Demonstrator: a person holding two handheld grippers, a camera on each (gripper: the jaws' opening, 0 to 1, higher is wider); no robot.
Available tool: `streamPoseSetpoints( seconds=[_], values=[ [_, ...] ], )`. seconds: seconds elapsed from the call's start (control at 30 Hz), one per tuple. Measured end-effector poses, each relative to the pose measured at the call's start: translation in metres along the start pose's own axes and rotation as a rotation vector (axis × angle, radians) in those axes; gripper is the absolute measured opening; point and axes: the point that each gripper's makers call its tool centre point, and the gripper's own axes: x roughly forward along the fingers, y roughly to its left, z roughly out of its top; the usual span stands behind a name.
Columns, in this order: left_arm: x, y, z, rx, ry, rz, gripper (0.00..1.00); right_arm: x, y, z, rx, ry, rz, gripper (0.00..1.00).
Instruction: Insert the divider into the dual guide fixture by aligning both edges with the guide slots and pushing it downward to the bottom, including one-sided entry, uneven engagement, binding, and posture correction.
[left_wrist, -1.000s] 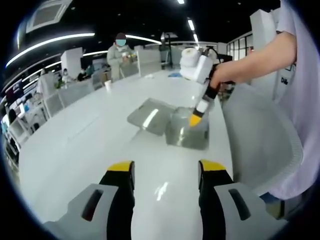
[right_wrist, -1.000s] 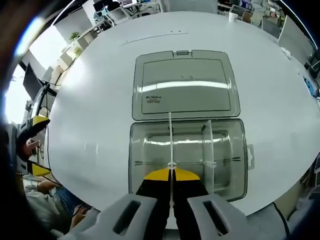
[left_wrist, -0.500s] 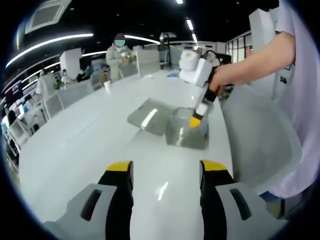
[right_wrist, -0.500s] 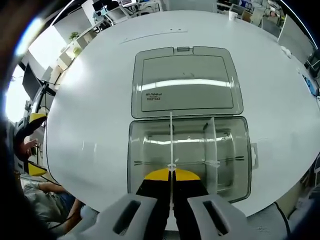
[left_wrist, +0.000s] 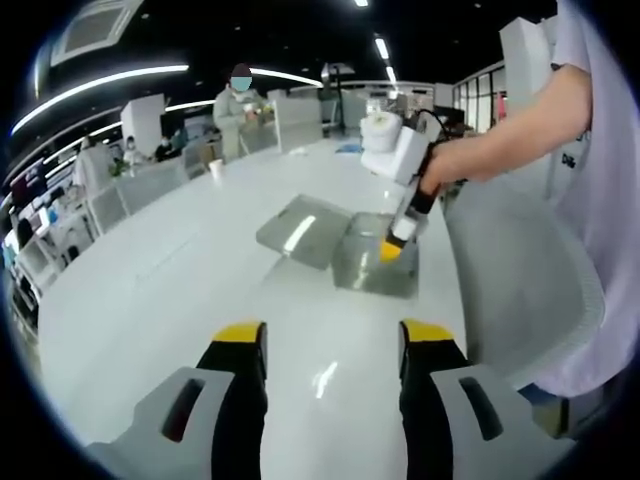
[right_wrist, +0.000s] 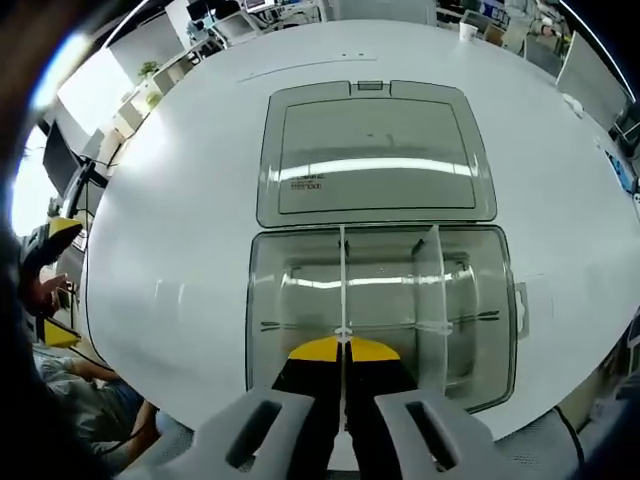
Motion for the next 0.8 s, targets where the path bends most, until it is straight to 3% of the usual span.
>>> streamPoseSetpoints(
  seconds=[0.8],
  values=[
    [-0.0001, 0.0022, -0.0022, -0.003, 0.009, 0.005, 0.51, 0.0029, 0.0002, -0.0002, -0.033, 0.001, 0.016, 0.00]
  ],
)
